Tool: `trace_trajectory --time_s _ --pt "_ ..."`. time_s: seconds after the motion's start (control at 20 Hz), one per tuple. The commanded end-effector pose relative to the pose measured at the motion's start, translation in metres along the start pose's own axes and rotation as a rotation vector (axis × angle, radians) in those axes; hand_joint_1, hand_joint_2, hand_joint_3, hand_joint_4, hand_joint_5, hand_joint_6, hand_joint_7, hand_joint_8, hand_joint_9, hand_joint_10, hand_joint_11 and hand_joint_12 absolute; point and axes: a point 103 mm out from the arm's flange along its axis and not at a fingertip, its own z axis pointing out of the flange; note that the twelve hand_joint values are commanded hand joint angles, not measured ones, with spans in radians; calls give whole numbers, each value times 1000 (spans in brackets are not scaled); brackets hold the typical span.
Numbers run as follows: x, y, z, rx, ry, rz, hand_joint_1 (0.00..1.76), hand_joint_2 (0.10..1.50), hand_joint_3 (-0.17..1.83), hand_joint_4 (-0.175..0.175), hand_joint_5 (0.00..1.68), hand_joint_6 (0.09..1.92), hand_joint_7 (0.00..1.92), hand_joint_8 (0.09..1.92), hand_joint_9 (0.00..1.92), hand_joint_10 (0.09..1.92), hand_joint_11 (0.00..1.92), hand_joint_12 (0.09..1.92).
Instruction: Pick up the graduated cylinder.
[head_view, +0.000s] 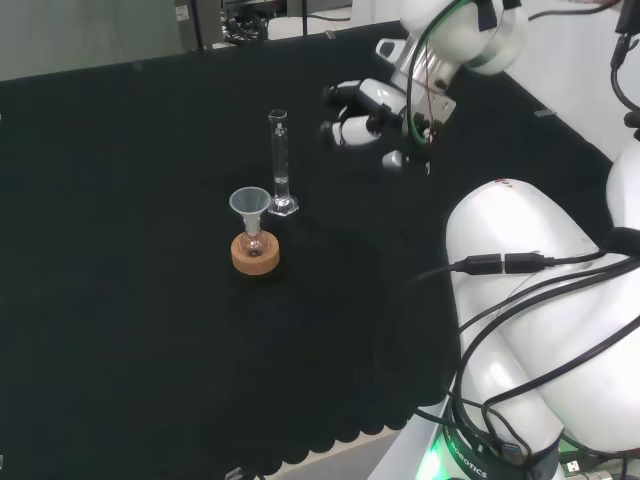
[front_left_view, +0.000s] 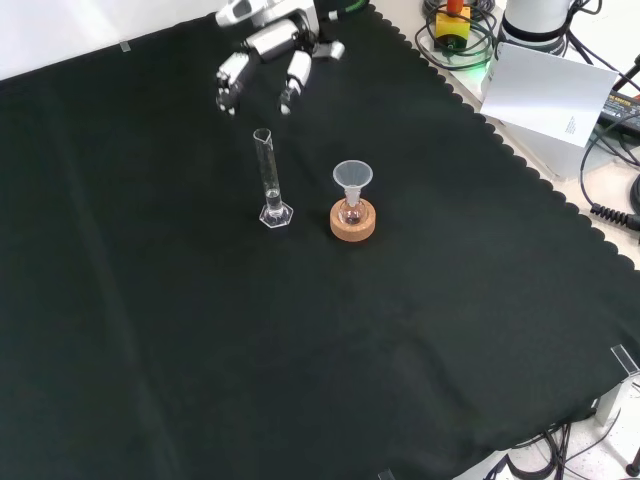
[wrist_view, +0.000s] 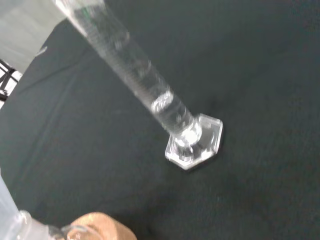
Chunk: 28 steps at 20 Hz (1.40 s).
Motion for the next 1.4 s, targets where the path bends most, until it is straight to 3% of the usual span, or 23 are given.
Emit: trace_trajectory --time_s 0.05,0.35,1.1,1.4 --pt "-12 8 21 -1 71 -31 846 984 21 -65 500 87 303 679 522 618 254 1346" --pt "-14 17 35 -24 154 -75 883 967 17 -65 499 87 307 677 519 612 244 1343" --pt "0 45 74 -3 304 -232 975 931 9 -56 540 87 341 642 582 571 341 1310" --pt "4 49 83 -2 359 -269 992 925 9 -57 530 87 349 635 609 566 363 1303"
